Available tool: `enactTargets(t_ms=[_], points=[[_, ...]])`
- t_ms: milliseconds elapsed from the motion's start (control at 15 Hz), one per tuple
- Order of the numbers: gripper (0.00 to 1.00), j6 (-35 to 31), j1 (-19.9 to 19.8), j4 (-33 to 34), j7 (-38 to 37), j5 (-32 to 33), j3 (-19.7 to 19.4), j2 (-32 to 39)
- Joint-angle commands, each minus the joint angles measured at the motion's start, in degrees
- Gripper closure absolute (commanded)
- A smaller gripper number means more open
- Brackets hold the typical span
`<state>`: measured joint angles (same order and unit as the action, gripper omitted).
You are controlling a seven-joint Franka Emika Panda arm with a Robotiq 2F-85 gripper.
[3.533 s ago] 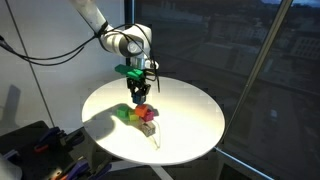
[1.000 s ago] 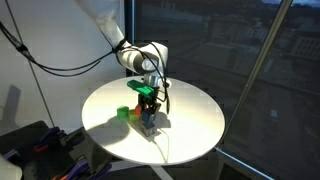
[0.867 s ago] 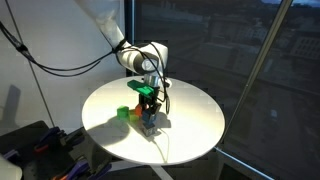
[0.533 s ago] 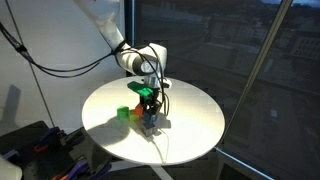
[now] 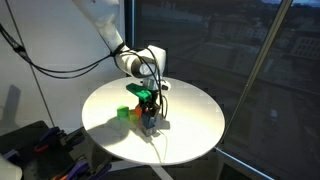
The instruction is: Put the blue block on top of the grey block
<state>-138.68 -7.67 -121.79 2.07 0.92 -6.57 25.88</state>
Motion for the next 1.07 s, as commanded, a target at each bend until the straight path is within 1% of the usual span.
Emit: enactTargets(t_ms=[0,67,200,267,467,800,1000], points=[[0.17,0.0,0.1,-0.3,-0.9,0.3,-0.3,-0.4],[0.17,0.0,0.0,-0.3,-0.8,0.3,-0.3,-0.3],[0.02,0.3,-0.1,-0.2,-0.6,0.2,-0.2,-0.2],[0.00,0.3,0.0,-0.1,-0.6,0.2,-0.2,-0.2],[0.00,1.1,0.3,-0.2,-0.5,0.6,-0.2,-0.3],[0.00,5.4,0.4,-1.2,2.3,0.6,0.9,-2.9],[0.00,5.4,1.0,-2.2,2.8,1.1,1.1,-4.8]])
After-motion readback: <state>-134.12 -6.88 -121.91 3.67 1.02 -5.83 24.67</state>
